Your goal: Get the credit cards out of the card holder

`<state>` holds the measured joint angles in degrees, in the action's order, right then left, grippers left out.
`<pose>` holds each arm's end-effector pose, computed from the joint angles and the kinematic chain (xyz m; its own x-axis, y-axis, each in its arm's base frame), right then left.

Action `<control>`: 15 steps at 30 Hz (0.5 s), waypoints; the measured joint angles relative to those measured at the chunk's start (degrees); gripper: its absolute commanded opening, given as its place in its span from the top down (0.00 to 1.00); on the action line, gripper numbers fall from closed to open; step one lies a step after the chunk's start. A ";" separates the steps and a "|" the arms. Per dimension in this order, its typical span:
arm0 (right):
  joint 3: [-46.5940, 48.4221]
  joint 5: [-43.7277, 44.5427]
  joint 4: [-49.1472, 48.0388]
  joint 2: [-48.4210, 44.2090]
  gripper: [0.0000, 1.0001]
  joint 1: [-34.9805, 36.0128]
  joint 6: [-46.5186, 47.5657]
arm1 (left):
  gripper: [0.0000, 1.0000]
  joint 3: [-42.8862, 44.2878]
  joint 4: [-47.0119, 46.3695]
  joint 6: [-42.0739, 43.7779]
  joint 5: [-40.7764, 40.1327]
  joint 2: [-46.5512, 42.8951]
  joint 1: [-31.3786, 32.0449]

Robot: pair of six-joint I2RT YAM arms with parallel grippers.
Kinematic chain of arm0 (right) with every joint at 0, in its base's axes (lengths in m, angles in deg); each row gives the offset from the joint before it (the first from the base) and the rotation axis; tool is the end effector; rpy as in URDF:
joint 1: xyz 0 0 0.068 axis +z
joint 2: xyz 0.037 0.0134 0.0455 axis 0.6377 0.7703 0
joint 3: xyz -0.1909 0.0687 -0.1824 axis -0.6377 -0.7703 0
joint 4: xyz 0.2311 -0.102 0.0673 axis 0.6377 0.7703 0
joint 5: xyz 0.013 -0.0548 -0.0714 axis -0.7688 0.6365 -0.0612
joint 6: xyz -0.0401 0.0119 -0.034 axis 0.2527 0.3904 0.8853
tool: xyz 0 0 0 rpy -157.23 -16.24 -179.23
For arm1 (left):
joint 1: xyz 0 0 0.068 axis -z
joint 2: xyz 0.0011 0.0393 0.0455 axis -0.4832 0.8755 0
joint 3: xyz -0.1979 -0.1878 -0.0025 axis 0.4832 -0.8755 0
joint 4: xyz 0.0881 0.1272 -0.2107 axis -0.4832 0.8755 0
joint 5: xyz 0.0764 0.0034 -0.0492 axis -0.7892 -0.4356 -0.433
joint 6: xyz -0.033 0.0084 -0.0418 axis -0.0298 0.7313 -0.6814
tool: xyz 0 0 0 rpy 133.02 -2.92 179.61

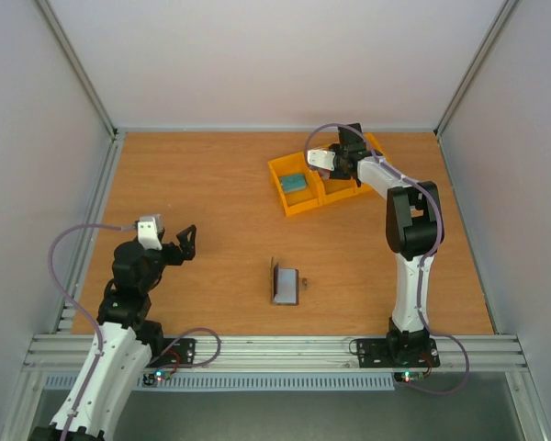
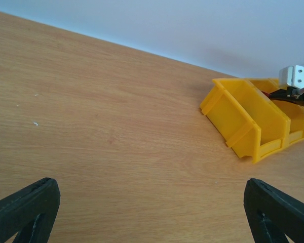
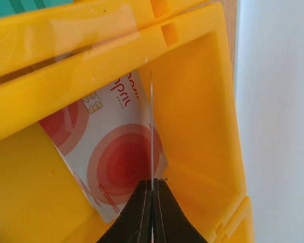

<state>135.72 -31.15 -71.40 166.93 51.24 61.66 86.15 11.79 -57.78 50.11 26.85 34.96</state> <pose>0.4727 0.0995 0.1868 0.4319 -0.8896 0.1486 -0.6119 -0.4101 -0.6763 0.1383 -0.0205 0.2105 -0.3519 -0.2615 -0.8988 0.1581 0.9298 -0.3324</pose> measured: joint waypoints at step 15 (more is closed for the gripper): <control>-0.09 0.13 -2.34 1.18 0.53 0.00 2.29 | 0.01 0.00 -0.24 -0.26 0.48 0.33 0.00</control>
<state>135.63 -31.02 -73.74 168.11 51.24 63.95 86.15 11.55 -58.04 50.59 27.18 34.96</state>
